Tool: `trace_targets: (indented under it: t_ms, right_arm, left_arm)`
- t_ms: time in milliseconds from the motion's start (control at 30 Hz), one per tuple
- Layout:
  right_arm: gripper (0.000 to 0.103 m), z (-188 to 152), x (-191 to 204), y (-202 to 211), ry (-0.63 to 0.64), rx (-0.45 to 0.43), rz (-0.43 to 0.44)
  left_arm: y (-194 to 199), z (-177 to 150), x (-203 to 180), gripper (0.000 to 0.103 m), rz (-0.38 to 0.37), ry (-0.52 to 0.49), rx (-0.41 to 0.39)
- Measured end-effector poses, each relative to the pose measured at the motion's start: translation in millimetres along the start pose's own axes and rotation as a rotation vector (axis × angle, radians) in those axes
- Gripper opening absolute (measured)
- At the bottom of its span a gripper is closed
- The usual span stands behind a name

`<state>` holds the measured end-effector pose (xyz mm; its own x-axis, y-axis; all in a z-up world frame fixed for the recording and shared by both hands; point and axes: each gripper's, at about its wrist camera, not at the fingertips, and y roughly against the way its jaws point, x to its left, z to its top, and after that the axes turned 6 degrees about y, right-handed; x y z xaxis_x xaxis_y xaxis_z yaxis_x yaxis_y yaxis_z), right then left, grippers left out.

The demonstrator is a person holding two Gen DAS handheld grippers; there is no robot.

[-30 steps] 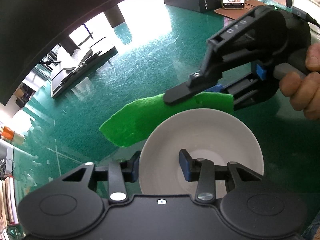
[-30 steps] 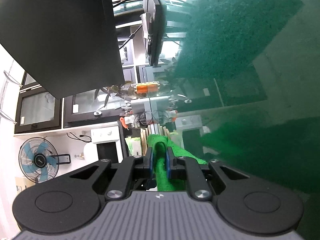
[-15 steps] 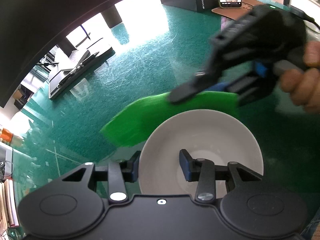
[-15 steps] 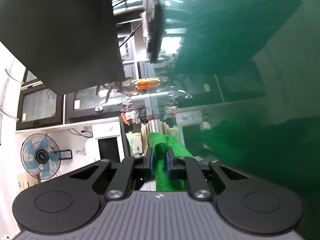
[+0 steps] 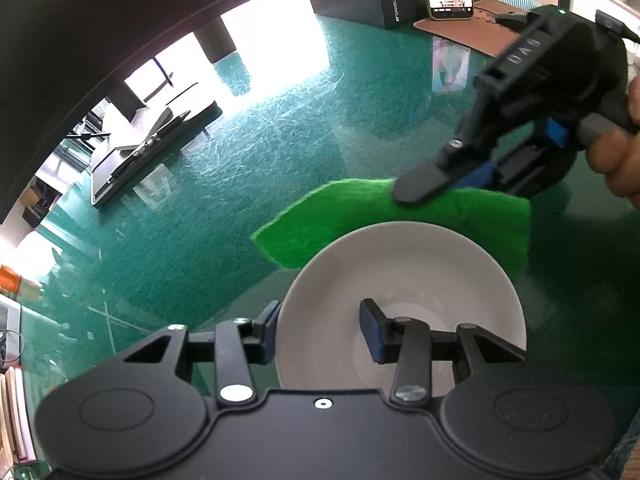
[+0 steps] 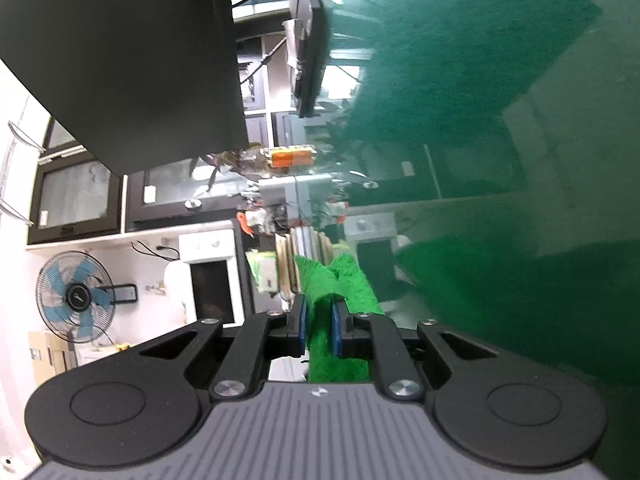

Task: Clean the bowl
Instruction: 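Hold the bowl with the left tool while the right tool sweeps the cloth over the rim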

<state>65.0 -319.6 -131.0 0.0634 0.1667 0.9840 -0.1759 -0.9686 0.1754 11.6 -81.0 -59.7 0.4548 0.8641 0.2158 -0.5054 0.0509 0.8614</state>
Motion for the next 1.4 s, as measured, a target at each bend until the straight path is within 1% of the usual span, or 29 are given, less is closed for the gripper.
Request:
trace_targets:
  t_ms: [67, 167, 300, 367, 433, 500, 567, 633, 800, 867, 967, 1067, 1233, 1333, 1400]
  right_arm:
    - [0.014, 1, 0, -4, -0.004, -0.005, 0.002]
    - [0.014, 7, 2, -25, -0.003, -0.012, 0.019]
    - [0.014, 14, 7, -59, 0.007, 0.015, 0.040]
    - [0.014, 14, 10, -64, 0.006, 0.019, 0.043]
    - [0.014, 13, 14, -59, 0.018, 0.013, 0.050]
    - [0.014, 9, 25, -44, 0.075, -0.001, 0.040]
    - [0.013, 1, 36, -25, 0.161, -0.016, -0.009]
    - [0.013, -6, 41, -10, 0.215, -0.017, -0.049]
    - [0.011, -33, 44, 23, 0.287, 0.015, -0.094]
    - [0.011, -43, 45, 31, 0.310, 0.014, -0.102]
    - [0.010, -48, 50, 32, 0.345, -0.026, -0.125]
    - [0.010, -42, 60, 19, 0.423, -0.068, -0.162]
    - [0.010, -26, 63, -6, 0.462, -0.067, -0.160]
    - [0.010, -28, 60, -2, 0.458, -0.058, -0.159]
    - [0.007, -33, 57, 6, 0.441, -0.051, -0.154]
  left_arm:
    - [0, 0, 0, 0.041, -0.002, 0.001, -0.002]
    - [0, 1, 1, 0.041, 0.000, -0.001, 0.001]
    - [-1, 1, 1, 0.041, 0.001, 0.004, 0.003]
    - [-1, 1, 2, 0.041, 0.001, 0.008, 0.003]
    - [-1, 0, 2, 0.041, 0.002, 0.014, -0.001]
    - [-1, -1, 3, 0.041, 0.001, 0.024, -0.007]
    - [-1, -2, 3, 0.041, -0.002, 0.035, -0.011]
    - [-1, -2, 4, 0.041, -0.003, 0.041, -0.017]
    - [-1, -2, 3, 0.041, -0.003, 0.034, -0.019]
    - [-1, -1, 2, 0.041, -0.003, 0.032, -0.020]
    - [-1, -1, 1, 0.041, 0.000, 0.028, -0.020]
    - [-1, -1, 1, 0.041, 0.002, 0.027, -0.018]
    - [0, -2, 1, 0.041, 0.005, 0.033, -0.019]
    - [0, -2, 1, 0.041, 0.004, 0.036, -0.022]
    - [0, -3, 2, 0.041, 0.000, 0.037, -0.024]
